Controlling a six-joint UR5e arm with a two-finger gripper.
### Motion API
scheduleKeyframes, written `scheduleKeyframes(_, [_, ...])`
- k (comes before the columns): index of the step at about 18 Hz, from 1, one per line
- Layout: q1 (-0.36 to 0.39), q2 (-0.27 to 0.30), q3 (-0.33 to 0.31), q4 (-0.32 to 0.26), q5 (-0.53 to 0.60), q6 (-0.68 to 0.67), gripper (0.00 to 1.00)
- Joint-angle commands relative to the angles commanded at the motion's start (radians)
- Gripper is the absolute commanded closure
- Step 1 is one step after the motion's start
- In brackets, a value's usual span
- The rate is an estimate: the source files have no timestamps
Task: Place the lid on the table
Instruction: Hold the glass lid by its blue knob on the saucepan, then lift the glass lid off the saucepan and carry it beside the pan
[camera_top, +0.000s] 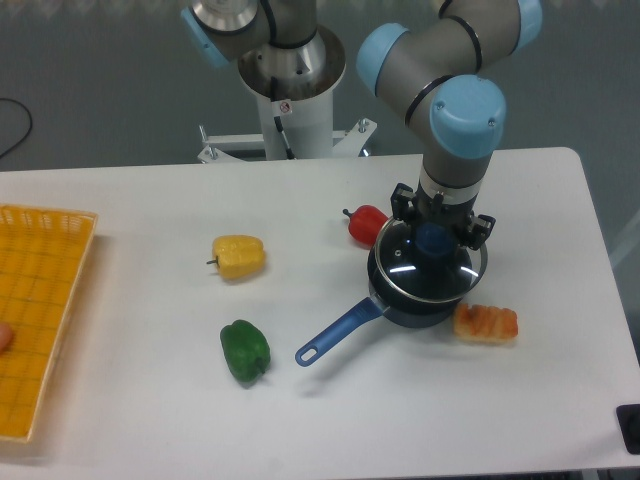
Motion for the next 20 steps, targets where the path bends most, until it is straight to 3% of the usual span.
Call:
scheduleKeyframes(8, [0.006, 0.000, -0.002, 0.000, 0.002, 0.006, 0.36])
scheduleKeyframes(20, [0.055, 0.005, 0.005, -0.018, 0.002, 0.215, 0.36])
